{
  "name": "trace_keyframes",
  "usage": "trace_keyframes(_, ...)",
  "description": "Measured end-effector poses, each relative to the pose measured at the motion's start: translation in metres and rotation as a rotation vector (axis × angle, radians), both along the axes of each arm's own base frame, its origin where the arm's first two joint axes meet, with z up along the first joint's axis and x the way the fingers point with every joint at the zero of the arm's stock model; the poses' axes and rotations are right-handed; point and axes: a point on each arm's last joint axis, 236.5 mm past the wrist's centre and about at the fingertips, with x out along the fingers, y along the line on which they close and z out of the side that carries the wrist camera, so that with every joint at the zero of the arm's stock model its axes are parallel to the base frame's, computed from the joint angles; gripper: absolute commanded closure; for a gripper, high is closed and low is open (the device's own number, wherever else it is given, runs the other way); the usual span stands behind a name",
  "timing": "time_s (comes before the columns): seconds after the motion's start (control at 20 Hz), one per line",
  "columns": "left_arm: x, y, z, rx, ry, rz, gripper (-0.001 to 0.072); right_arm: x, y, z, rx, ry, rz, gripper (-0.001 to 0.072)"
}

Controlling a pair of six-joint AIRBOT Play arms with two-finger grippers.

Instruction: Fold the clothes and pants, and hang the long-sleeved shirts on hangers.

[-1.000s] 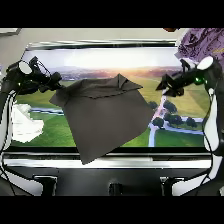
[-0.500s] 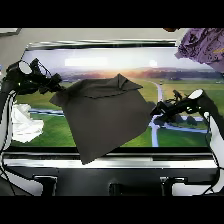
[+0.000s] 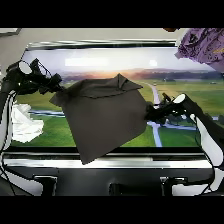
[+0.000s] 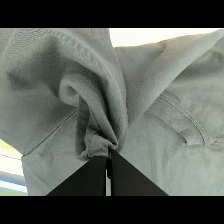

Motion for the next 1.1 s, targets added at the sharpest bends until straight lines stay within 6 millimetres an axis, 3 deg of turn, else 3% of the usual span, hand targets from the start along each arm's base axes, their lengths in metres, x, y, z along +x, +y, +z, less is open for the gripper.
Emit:
trace_keyframes(0.1, -0.001, 0.000, 0.000, 0.000, 0.005, -0.002, 0.0690, 0.031, -0.013, 0.022, -0.023, -0.071, -0.049, 0.0679)
trace_keyframes(0.35, -0.010, -0.003, -0.003, -0.002, 0.044, -0.015, 0.0690, 0.143, -0.091, 0.114, -0.133, -0.360, -0.303, 0.0679)
trace_keyframes(0.5, -0.016, -0.007, -0.005, -0.004, 0.067, -0.027, 0.0689, 0.190, -0.108, 0.142, -0.125, -0.470, -0.438, 0.0676)
trace_keyframes(0.55, -0.017, -0.008, -0.006, -0.005, 0.071, -0.029, 0.0690, 0.200, -0.108, 0.143, -0.114, -0.480, -0.465, 0.0614)
trace_keyframes(0.6, -0.018, -0.009, -0.006, -0.005, 0.076, -0.031, 0.0689, 0.205, -0.104, 0.141, -0.100, -0.477, -0.480, 0.0483)
trace_keyframes(0.65, -0.018, -0.010, -0.007, -0.005, 0.079, -0.032, 0.0689, 0.208, -0.101, 0.139, -0.088, -0.469, -0.487, 0.0349)
trace_keyframes(0.7, -0.019, -0.011, -0.007, -0.005, 0.082, -0.032, 0.0690, 0.207, -0.098, 0.137, -0.079, -0.453, -0.485, 0.0269)
trace_keyframes(0.9, -0.020, -0.012, -0.008, -0.005, 0.087, -0.036, 0.0690, 0.176, -0.119, 0.150, -0.107, -0.392, -0.400, 0.0262)
trace_keyframes(1.1, -0.020, -0.012, -0.009, -0.005, 0.091, -0.036, 0.0689, 0.100, -0.163, 0.156, -0.158, -0.281, -0.297, 0.0296)
